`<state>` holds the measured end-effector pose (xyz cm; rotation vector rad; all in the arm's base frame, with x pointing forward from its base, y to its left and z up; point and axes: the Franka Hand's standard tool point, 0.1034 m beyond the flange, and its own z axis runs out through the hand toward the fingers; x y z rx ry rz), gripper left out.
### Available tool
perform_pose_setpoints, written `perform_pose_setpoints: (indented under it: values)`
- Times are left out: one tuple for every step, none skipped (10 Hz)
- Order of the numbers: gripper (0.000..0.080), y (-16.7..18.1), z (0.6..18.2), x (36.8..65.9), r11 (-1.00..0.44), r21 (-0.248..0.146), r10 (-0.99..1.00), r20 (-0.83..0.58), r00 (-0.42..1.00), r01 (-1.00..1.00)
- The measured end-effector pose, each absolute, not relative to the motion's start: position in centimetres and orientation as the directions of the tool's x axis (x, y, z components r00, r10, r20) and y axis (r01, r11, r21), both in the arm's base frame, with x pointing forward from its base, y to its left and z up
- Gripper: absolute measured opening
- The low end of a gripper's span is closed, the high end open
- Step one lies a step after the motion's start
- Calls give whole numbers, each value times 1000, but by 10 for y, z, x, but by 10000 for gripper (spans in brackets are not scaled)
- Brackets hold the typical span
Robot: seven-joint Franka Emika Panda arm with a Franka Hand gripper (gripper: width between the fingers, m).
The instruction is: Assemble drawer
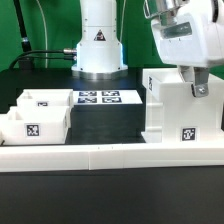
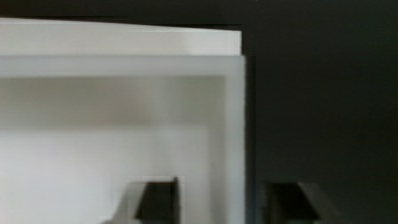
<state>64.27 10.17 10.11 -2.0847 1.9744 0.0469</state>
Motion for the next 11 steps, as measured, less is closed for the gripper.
perform_pose_setpoints:
  values:
    - [432, 102, 102, 643, -36, -174, -976, -206, 72, -984]
    - [432, 102, 103, 644, -36, -177, -976, -206, 73, -983]
    - [565, 102, 103, 645, -37, -179, -976, -205, 74, -983]
    - [623, 102, 103, 645, -37, -180, -976, -205, 74, -983]
    - [644, 102, 104, 645, -37, -180, -976, -205, 74, -983]
    - [644, 102, 104, 645, -37, -180, -976, -205, 75, -983]
    - [648, 102, 104, 644, -64, -180, -974, -203, 101, -982]
    - [648, 101, 108, 639, -134, -173, -965, -202, 168, -976]
    - [649, 99, 117, 635, -170, -187, -958, -197, 207, -967]
    - [649, 95, 129, 627, -219, -209, -946, -193, 259, -953]
    - [649, 89, 142, 618, -247, -227, -937, -191, 292, -942]
